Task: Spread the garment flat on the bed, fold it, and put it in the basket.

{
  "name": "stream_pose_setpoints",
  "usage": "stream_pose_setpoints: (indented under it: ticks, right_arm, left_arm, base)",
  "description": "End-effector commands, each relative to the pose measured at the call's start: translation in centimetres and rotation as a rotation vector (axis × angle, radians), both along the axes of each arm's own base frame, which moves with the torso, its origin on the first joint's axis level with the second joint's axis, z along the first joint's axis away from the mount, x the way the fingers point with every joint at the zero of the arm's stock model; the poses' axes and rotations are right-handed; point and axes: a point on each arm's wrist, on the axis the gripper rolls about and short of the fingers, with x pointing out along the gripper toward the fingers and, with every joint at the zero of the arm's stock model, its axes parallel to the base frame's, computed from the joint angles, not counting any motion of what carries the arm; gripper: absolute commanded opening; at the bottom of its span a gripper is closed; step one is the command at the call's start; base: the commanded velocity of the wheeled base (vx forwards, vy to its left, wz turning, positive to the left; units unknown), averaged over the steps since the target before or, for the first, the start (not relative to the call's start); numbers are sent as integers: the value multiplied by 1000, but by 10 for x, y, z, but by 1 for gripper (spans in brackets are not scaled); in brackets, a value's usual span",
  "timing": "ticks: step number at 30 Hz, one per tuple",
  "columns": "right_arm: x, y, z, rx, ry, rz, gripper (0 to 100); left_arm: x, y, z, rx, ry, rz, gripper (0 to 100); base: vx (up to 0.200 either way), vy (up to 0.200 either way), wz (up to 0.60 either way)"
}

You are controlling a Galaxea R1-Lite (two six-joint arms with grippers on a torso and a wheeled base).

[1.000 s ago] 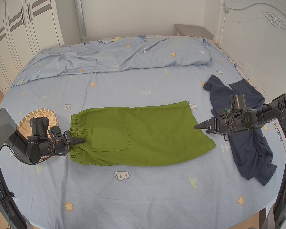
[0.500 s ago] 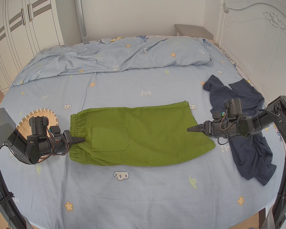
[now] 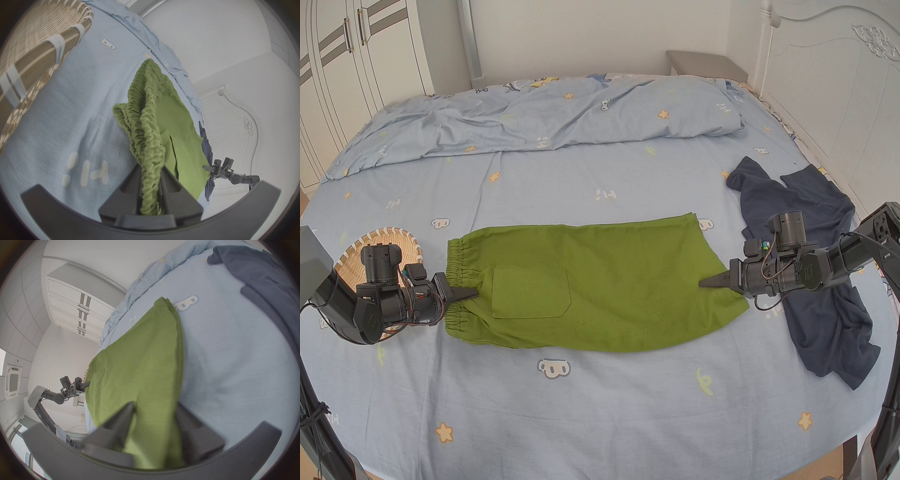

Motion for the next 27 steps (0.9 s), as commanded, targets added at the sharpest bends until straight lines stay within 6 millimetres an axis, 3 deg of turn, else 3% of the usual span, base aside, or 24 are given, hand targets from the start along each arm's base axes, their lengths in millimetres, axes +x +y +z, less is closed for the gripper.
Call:
stream_pose_setpoints:
  ticks: [1, 9, 14, 16, 19, 23, 27]
  right_arm:
    - [0, -2, 3, 3, -14, -3, 0]
    - [-1, -14, 20, 10, -53, -35, 0]
    - [-15, -16, 47, 35, -70, -58, 0]
    - [-35, -15, 65, 47, -53, -62, 0]
    - [-61, -14, 74, 34, 2, -52, 0]
    - [-76, -13, 70, 22, 61, -43, 0]
    - [-103, -16, 43, -1, 179, -42, 0]
  left_arm:
    - [0, 0, -1, -1, 2, 1, 0]
    - [1, 2, 0, -2, 6, 4, 0]
    - [-1, 7, 6, -16, 22, 6, 0]
    - [-6, 12, 19, -35, 59, -6, 0]
    - [-15, 13, 32, -49, 109, -34, 0]
    - [-25, 12, 31, -15, 154, -65, 0]
    - [-47, 14, 26, 52, 231, -124, 0]
  base:
    - [0, 0, 0]
    - [0, 0, 0]
    - [0, 0, 0]
    - [0, 0, 0]
    - [0, 0, 0]
    - [0, 0, 0]
    - [0, 0, 0]
